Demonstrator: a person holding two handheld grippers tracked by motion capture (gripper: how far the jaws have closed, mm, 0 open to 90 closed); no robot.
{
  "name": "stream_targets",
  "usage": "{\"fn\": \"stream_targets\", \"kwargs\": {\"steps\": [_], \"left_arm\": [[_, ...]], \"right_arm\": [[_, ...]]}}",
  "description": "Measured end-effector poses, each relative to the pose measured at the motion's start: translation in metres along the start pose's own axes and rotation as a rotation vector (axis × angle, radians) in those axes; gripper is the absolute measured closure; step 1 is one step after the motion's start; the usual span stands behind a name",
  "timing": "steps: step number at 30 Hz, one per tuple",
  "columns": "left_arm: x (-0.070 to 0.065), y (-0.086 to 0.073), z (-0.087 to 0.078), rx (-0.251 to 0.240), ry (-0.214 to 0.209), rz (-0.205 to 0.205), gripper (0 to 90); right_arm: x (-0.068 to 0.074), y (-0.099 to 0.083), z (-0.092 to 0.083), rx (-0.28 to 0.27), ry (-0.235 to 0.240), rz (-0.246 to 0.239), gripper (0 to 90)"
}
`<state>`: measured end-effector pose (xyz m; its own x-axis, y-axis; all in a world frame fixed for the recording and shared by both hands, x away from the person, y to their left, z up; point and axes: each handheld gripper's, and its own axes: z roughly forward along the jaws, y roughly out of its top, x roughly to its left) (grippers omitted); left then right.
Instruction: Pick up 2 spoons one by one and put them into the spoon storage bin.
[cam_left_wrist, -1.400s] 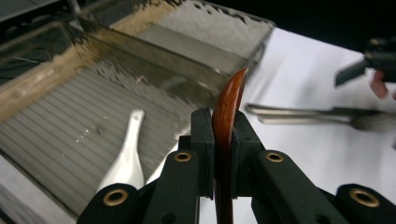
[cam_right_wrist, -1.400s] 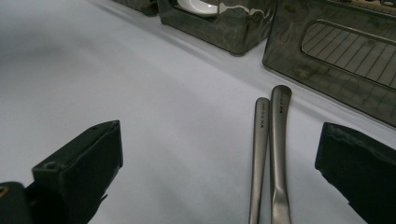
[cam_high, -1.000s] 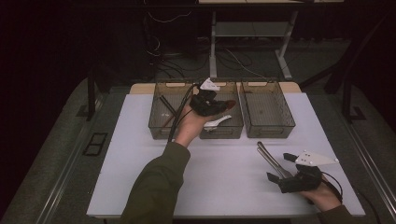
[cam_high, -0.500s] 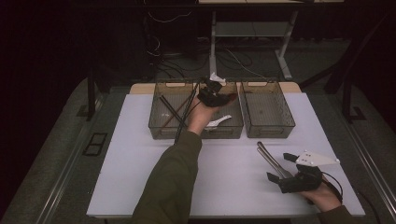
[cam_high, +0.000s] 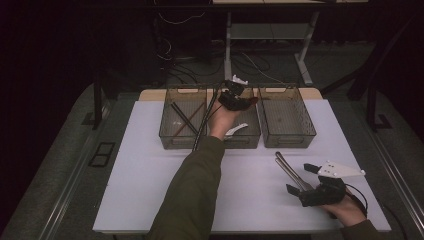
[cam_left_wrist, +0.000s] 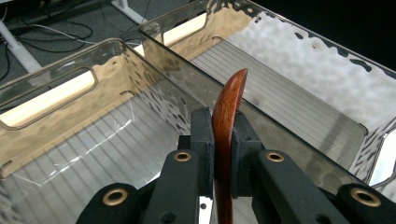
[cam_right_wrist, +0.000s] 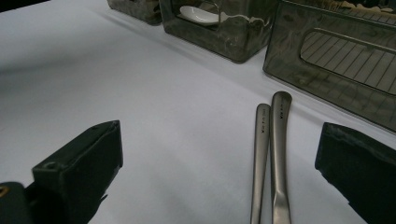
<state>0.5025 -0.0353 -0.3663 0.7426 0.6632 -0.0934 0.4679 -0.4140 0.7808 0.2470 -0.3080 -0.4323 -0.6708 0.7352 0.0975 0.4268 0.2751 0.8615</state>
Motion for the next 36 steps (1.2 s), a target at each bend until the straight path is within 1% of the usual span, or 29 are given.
{"fn": "stream_targets", "kwargs": {"steps": [2, 4, 5, 9, 11, 16, 19, 22, 24, 25, 26, 29, 31, 33, 35, 36], "left_arm": [[0.000, -0.002, 0.002, 0.009, 0.005, 0.000, 80.9], [0.000, -0.003, 0.003, 0.016, 0.024, 0.001, 72.5], [0.000, -0.003, 0.004, 0.014, 0.024, 0.003, 69.1], [0.000, -0.004, 0.003, 0.022, 0.018, 0.010, 64.3], [-0.001, -0.004, 0.001, 0.016, 0.008, 0.005, 63.1], [-0.005, -0.007, -0.006, 0.010, -0.018, 0.024, 60.1], [-0.008, -0.009, -0.013, -0.004, -0.037, 0.035, 58.2], [-0.011, -0.010, -0.019, 0.004, -0.060, 0.047, 54.4], [-0.013, -0.012, -0.023, -0.008, -0.062, 0.056, 51.7], [-0.015, -0.013, -0.025, -0.020, -0.066, 0.052, 50.7], [-0.014, -0.013, -0.029, -0.008, -0.072, 0.072, 49.9], [-0.017, -0.016, -0.036, -0.021, -0.096, 0.074, 46.7], [-0.021, -0.020, -0.041, -0.029, -0.103, 0.059, 45.3], [-0.023, -0.023, -0.048, -0.033, -0.117, 0.084, 43.9], [-0.026, -0.027, -0.054, -0.051, -0.130, 0.076, 41.9], [-0.029, -0.028, -0.057, -0.058, -0.133, 0.079, 41.4]], "right_arm": [[0.000, 0.000, 0.000, -0.004, 0.002, -0.003, 0.4], [0.000, 0.000, 0.000, -0.004, 0.003, -0.003, 0.4], [0.000, 0.000, 0.000, -0.004, 0.002, -0.002, 0.4], [-0.001, 0.000, -0.001, -0.005, 0.002, 0.001, 0.4], [-0.001, 0.000, -0.001, -0.005, 0.001, 0.001, 0.4], [-0.001, 0.000, 0.000, 0.001, -0.002, 0.001, 0.4], [-0.001, 0.000, 0.000, 0.002, -0.003, 0.003, 0.4], [-0.001, 0.000, 0.001, 0.004, -0.005, 0.009, 0.4], [-0.001, 0.000, 0.001, 0.005, -0.006, 0.008, 0.4], [-0.001, 0.000, 0.000, 0.005, -0.006, 0.010, 0.4], [-0.002, 0.000, 0.000, 0.001, -0.005, 0.011, 0.4], [-0.003, 0.000, 0.001, 0.000, -0.009, 0.008, 0.4], [-0.003, 0.000, 0.000, 0.001, -0.009, 0.009, 0.4], [-0.003, -0.001, 0.000, -0.001, -0.010, 0.003, 0.4], [-0.003, -0.001, -0.001, 0.003, -0.012, 0.013, 0.4], [-0.004, -0.002, -0.002, 0.003, -0.014, 0.007, 0.4]]}}
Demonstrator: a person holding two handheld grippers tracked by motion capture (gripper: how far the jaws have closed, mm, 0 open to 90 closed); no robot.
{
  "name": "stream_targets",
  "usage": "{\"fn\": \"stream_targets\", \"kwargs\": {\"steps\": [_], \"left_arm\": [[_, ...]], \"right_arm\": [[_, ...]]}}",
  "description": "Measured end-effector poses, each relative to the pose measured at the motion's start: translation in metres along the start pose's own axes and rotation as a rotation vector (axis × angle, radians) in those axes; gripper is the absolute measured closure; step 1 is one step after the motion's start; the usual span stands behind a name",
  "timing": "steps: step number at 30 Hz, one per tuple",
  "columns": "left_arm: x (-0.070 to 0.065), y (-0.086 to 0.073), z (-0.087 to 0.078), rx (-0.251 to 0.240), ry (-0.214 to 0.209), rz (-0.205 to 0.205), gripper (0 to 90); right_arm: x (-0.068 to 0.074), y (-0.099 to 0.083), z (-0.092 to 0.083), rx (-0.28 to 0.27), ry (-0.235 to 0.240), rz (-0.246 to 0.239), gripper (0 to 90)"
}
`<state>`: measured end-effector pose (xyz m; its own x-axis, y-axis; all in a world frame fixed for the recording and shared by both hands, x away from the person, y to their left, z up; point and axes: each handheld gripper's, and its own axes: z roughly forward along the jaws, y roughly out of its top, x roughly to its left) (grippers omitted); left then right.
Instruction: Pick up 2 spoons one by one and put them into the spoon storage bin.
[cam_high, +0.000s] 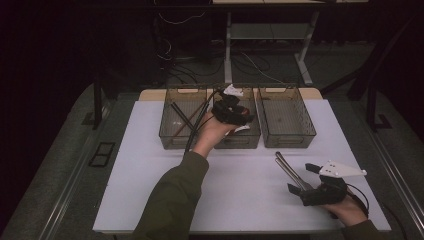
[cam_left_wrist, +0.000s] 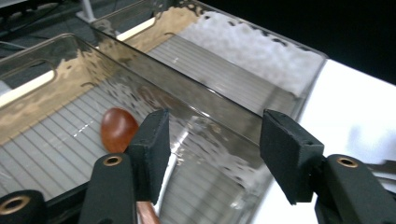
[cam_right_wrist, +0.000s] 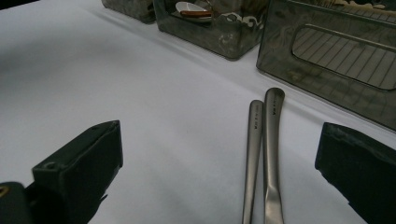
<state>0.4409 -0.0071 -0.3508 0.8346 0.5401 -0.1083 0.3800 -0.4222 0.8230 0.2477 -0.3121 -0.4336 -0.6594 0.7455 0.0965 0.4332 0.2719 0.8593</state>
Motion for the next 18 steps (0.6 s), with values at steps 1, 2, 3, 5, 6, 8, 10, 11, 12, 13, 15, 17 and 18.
{"fn": "stream_targets", "kwargs": {"steps": [1, 2, 3, 5, 6, 8, 10, 11, 12, 13, 15, 17, 18], "left_arm": [[-0.002, -0.001, -0.003, -0.003, 0.002, 0.008, 40.7], [-0.005, -0.003, -0.006, -0.006, 0.000, 0.011, 40.1], [-0.007, -0.004, -0.009, -0.006, 0.000, 0.020, 39.4], [-0.011, -0.006, -0.015, -0.012, -0.002, 0.026, 38.4], [-0.013, -0.008, -0.018, -0.015, -0.003, 0.029, 37.8], [-0.016, -0.011, -0.023, -0.010, -0.004, 0.038, 36.4], [-0.019, -0.016, -0.028, -0.020, -0.009, 0.034, 35.5], [-0.020, -0.019, -0.031, -0.016, -0.011, 0.031, 34.6], [-0.021, -0.022, -0.033, -0.016, -0.016, 0.027, 33.1], [-0.022, -0.026, -0.036, -0.016, -0.020, 0.032, 31.9], [-0.024, -0.033, -0.041, -0.014, -0.021, 0.032, 30.4], [-0.025, -0.041, -0.048, -0.006, -0.028, 0.039, 29.2], [-0.027, -0.045, -0.050, -0.013, -0.026, 0.033, 28.5]], "right_arm": [[0.000, 0.000, -0.001, -0.001, 0.000, 0.002, 0.4], [0.000, -0.001, -0.002, 0.000, -0.001, 0.009, 0.4], [-0.001, -0.001, -0.002, -0.004, -0.003, 0.004, 0.4], [-0.001, -0.001, -0.003, -0.005, -0.008, 0.010, 0.4], [-0.001, 0.000, -0.004, -0.006, -0.009, 0.013, 0.4], [-0.002, 0.000, -0.004, -0.007, -0.009, 0.009, 0.4], [-0.002, 0.000, -0.003, -0.007, -0.009, 0.008, 0.4], [-0.001, 0.000, -0.003, -0.006, -0.009, 0.008, 0.4], [-0.001, 0.000, -0.003, -0.006, -0.008, 0.008, 0.4], [-0.001, 0.000, -0.003, -0.003, -0.007, 0.008, 0.4], [-0.001, 0.000, -0.003, -0.004, -0.009, 0.005, 0.4], [-0.001, 0.000, -0.002, -0.003, -0.009, 0.006, 0.4], [-0.001, 0.000, -0.002, -0.001, -0.010, 0.009, 0.4]]}}
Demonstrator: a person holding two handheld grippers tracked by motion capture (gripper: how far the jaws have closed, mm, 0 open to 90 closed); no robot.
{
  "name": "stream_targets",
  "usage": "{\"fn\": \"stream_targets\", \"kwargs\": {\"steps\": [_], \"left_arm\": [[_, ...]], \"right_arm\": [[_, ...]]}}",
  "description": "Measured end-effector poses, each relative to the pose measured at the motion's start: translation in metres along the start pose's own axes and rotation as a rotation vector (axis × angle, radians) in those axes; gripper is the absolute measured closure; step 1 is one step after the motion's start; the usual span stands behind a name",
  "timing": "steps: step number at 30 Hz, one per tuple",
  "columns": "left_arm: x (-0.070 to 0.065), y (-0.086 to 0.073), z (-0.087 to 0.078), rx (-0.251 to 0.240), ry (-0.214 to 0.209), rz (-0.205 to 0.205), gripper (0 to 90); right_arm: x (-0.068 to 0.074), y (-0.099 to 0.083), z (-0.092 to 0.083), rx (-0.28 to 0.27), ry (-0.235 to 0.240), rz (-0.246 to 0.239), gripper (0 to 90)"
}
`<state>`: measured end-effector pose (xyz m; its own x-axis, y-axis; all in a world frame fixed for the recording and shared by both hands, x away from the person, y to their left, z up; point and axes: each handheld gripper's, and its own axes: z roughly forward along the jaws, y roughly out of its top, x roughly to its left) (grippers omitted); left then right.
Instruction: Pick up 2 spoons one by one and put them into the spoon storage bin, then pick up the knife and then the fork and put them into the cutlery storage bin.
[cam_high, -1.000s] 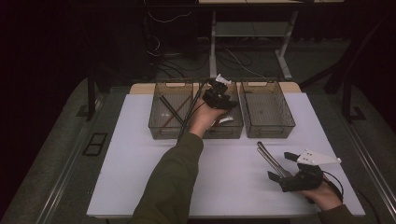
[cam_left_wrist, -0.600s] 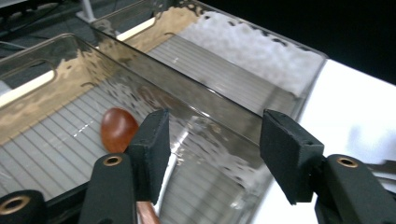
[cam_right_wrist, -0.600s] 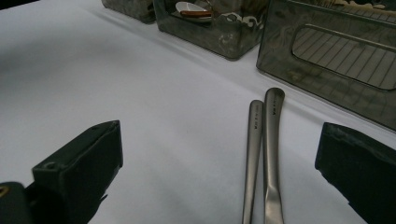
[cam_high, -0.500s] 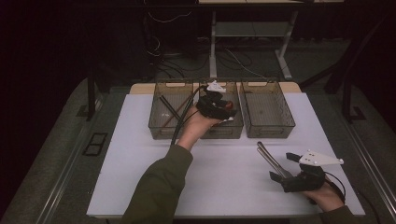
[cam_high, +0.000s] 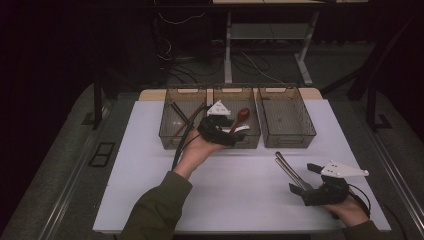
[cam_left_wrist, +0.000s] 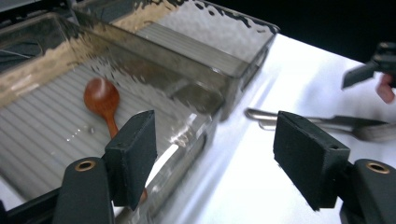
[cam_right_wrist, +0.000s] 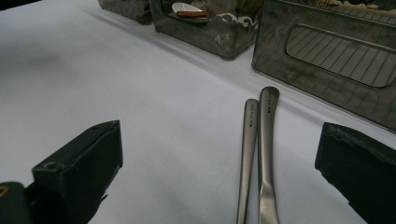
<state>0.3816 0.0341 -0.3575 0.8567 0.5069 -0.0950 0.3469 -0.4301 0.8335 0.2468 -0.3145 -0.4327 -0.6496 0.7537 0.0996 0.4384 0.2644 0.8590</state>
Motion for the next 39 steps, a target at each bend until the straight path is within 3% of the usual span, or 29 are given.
{"fn": "stream_targets", "kwargs": {"steps": [13, 19, 25, 34, 39], "left_arm": [[-0.016, -0.055, -0.034, -0.033, 0.005, -0.029, 17.8], [-0.027, -0.080, -0.050, -0.032, 0.019, -0.009, 14.7], [-0.033, -0.103, -0.066, -0.048, 0.026, -0.015, 12.1], [-0.032, -0.132, -0.085, -0.054, 0.063, -0.033, 4.3], [-0.035, -0.143, -0.090, -0.041, 0.052, -0.053, 0.0]], "right_arm": [[-0.001, 0.001, -0.001, -0.001, -0.003, -0.003, 0.4], [-0.001, 0.003, -0.002, -0.013, -0.002, 0.004, 0.4], [-0.001, 0.005, -0.004, -0.017, 0.003, 0.011, 0.4], [0.000, 0.012, -0.005, 0.003, 0.001, 0.007, 0.5], [-0.004, 0.018, -0.006, 0.027, 0.006, 0.009, 16.6]]}}
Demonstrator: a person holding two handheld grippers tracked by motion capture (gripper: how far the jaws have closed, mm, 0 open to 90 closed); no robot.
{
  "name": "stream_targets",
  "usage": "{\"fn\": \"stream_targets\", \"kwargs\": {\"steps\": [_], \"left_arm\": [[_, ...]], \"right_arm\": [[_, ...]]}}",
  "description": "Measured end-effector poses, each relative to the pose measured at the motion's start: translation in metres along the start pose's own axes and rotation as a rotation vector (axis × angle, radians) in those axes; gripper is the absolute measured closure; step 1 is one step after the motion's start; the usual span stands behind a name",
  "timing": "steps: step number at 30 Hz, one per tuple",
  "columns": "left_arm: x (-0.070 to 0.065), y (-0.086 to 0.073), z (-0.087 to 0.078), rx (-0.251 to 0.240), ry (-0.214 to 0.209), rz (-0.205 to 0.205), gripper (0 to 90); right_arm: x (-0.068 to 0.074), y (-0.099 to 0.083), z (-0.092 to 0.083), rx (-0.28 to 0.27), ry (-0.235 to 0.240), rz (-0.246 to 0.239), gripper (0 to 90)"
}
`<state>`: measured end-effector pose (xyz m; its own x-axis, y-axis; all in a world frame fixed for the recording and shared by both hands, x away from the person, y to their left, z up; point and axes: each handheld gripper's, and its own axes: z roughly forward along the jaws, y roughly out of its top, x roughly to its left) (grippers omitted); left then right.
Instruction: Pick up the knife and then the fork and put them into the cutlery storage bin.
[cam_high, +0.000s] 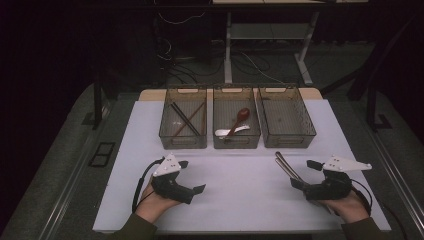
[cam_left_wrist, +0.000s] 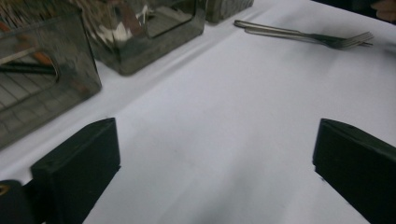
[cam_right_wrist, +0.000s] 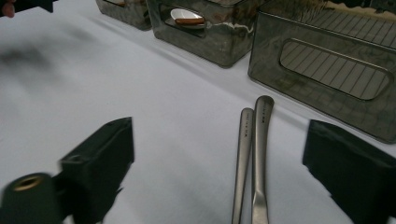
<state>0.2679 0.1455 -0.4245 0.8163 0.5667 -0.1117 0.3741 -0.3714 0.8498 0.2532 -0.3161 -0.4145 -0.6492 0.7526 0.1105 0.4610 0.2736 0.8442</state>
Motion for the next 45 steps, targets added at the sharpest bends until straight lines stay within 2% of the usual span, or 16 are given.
{"fn": "stream_targets", "kwargs": {"steps": [4, 9, 10, 15, 19, 23, 26, 35, 45], "left_arm": [[-0.002, -0.006, -0.002, 0.005, 0.007, -0.014, 0.0], [-0.002, -0.007, 0.000, 0.012, 0.008, -0.006, 0.0], [-0.002, -0.008, 0.001, 0.021, 0.006, 0.007, 0.0], [-0.003, -0.010, 0.003, 0.039, 0.000, 0.010, 0.0], [-0.003, -0.010, 0.004, 0.040, -0.007, 0.017, 0.0], [-0.003, -0.011, 0.005, 0.044, -0.012, 0.015, 0.0], [-0.003, -0.010, 0.005, 0.041, -0.014, 0.016, 0.0], [-0.003, -0.010, 0.005, 0.043, -0.021, 0.017, 0.0], [-0.004, -0.010, 0.006, 0.044, -0.023, 0.014, 0.0]], "right_arm": [[-0.004, 0.007, 0.003, 0.031, -0.027, 0.006, 27.2], [-0.009, 0.015, 0.011, 0.079, -0.025, -0.005, 49.0], [-0.011, 0.016, 0.014, 0.096, -0.027, -0.008, 53.4], [-0.019, 0.021, 0.026, 0.172, -0.028, -0.011, 75.9], [-0.024, 0.020, 0.037, 0.240, -0.046, -0.013, 88.9], [-0.023, 0.015, 0.041, 0.297, -0.055, -0.043, 89.1], [-0.022, 0.012, 0.042, 0.327, -0.055, -0.045, 89.2], [-0.020, 0.004, 0.041, 0.365, -0.053, -0.064, 89.2], [-0.018, 0.002, 0.039, 0.370, -0.049, -0.064, 89.4]]}}
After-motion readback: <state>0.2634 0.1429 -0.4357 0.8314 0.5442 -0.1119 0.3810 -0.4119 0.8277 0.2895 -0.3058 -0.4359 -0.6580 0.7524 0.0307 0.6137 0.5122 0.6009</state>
